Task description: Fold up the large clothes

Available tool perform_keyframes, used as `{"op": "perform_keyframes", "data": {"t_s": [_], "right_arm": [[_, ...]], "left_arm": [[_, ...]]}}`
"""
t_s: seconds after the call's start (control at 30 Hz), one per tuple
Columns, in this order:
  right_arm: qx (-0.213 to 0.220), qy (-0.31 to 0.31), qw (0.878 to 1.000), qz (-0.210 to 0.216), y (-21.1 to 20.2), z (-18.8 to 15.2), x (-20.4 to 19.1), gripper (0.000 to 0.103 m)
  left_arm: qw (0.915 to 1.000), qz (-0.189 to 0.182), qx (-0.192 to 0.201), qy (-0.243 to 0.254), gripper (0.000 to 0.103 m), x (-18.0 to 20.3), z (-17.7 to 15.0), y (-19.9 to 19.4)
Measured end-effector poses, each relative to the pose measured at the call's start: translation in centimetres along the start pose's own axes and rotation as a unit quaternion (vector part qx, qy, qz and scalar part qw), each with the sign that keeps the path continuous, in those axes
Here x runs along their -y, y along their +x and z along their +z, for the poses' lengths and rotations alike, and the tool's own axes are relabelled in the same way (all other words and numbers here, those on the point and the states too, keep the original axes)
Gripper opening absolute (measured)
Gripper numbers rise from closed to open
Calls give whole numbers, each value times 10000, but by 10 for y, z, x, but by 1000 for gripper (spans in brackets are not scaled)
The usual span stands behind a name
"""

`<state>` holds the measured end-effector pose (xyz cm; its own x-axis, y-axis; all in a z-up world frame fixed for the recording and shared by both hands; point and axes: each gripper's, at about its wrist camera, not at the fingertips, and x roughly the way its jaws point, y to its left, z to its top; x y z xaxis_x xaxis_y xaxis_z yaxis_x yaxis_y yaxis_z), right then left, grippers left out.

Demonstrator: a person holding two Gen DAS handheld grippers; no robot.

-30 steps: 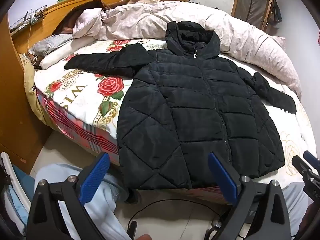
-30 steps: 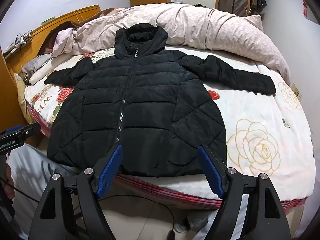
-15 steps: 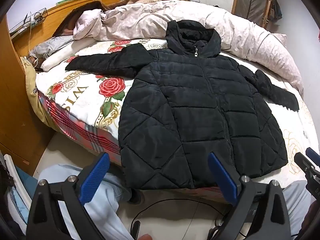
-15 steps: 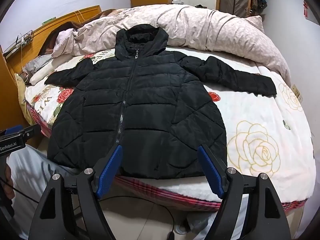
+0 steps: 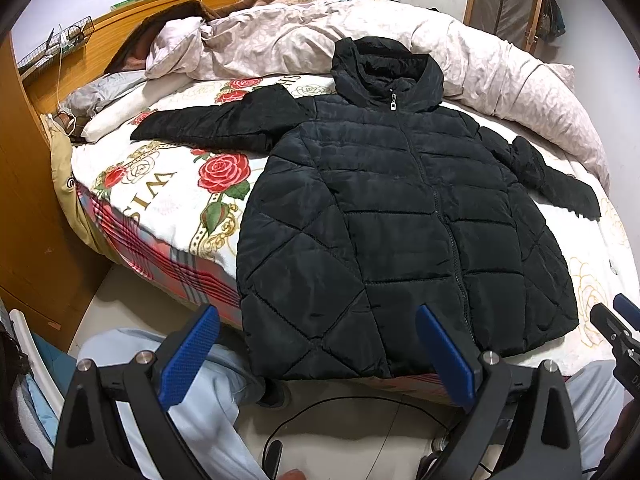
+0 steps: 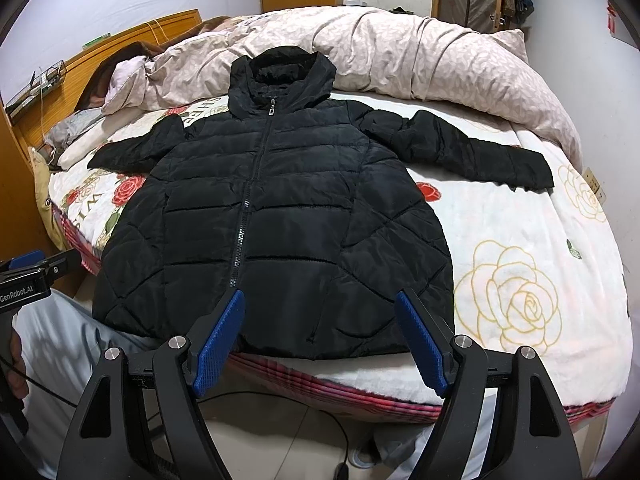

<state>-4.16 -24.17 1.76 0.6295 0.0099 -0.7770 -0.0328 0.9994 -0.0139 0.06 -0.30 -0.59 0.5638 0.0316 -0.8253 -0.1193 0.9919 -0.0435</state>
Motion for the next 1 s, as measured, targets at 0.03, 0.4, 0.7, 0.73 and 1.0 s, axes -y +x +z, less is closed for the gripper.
{"op": "perform_keyframes", "data": {"t_s": [0.03, 0.4, 0.7, 0.73, 1.0], "right_arm": [[2, 7, 10000, 2, 0, 0, 0, 77], [-10, 9, 10000, -5, 0, 0, 0, 77], [-12, 8, 10000, -1, 0, 0, 0, 77], [-14, 8, 10000, -1, 0, 0, 0, 77], [-14, 8, 10000, 3, 0, 0, 0, 77]], "left_arm": [[10000, 4, 3, 2, 100, 0, 0, -1], [10000, 7, -11, 0, 100, 0, 1, -1], [10000, 15, -26, 3, 100, 1, 0, 2], [10000, 16, -26, 3, 100, 1, -1, 3], [10000, 16, -29, 4, 100, 1, -2, 4]]}}
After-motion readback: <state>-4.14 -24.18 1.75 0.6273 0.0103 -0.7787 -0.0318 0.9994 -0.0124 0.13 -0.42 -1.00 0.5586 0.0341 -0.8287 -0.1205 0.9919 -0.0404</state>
